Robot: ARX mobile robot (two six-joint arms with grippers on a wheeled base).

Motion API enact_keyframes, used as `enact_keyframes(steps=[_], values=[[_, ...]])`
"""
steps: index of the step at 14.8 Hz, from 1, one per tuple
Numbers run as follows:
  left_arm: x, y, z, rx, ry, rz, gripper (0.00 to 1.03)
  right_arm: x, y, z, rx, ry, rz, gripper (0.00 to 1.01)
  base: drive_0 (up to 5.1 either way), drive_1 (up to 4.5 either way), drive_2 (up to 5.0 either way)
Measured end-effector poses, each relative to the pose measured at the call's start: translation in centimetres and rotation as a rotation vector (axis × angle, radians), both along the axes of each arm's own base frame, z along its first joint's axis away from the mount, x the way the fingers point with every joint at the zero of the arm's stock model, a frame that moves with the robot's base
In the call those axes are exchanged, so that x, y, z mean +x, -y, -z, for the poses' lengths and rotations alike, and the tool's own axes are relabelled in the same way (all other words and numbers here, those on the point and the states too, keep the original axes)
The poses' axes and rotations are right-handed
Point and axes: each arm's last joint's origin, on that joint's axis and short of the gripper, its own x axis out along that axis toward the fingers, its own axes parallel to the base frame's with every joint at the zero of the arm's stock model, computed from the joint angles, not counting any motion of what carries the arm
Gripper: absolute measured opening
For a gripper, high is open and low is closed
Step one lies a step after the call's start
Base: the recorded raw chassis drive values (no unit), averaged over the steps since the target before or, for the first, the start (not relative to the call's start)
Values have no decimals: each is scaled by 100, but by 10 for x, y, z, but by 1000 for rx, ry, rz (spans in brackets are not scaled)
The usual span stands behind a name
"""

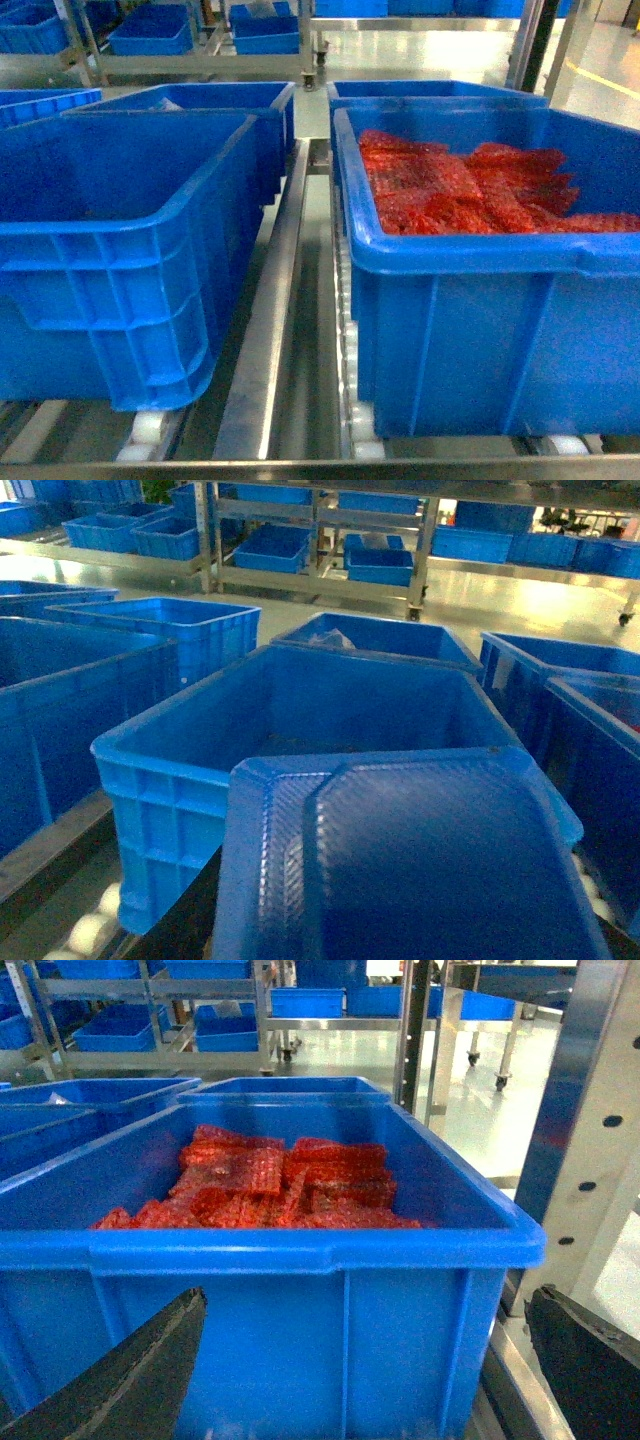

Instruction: Pick blue part to blue bin on bottom shelf

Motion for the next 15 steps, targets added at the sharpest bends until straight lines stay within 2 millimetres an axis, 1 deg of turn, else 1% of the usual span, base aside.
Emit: enact_keyframes(steps=[10,15], values=[[0,0,0,3,-5,0,44,0,0,0,0,2,0,98,5,405,-395],[0,0,0,2,-3,0,44,0,0,0,0,3,0,98,0,0,0]])
